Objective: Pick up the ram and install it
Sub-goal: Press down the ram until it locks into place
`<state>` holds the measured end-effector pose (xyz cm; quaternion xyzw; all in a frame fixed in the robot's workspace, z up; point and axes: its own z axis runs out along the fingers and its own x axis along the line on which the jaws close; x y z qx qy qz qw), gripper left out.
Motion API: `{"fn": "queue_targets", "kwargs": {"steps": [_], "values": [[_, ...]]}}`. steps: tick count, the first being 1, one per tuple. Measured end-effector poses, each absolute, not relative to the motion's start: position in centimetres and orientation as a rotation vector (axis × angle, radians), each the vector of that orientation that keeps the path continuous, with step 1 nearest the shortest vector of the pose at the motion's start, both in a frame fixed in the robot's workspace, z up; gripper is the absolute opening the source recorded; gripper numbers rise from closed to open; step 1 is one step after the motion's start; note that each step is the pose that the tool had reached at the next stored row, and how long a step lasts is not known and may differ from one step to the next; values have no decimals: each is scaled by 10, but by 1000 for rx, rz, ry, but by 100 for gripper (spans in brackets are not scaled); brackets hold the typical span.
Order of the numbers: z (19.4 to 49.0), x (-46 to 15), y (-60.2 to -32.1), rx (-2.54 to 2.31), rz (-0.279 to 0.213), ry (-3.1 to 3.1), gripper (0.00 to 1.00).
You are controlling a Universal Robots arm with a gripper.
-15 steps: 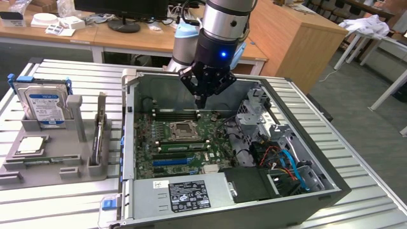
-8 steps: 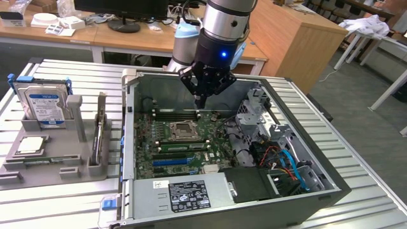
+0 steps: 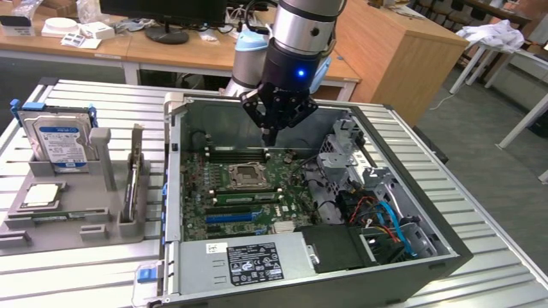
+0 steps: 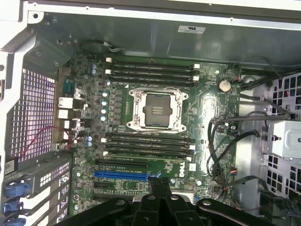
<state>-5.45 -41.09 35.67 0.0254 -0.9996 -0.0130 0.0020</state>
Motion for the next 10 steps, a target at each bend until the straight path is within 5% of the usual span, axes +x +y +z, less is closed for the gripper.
{"fn": "queue_targets", "kwargs": {"steps": [10], "values": [[357, -55, -411, 64, -41, -3137, 11]]}}
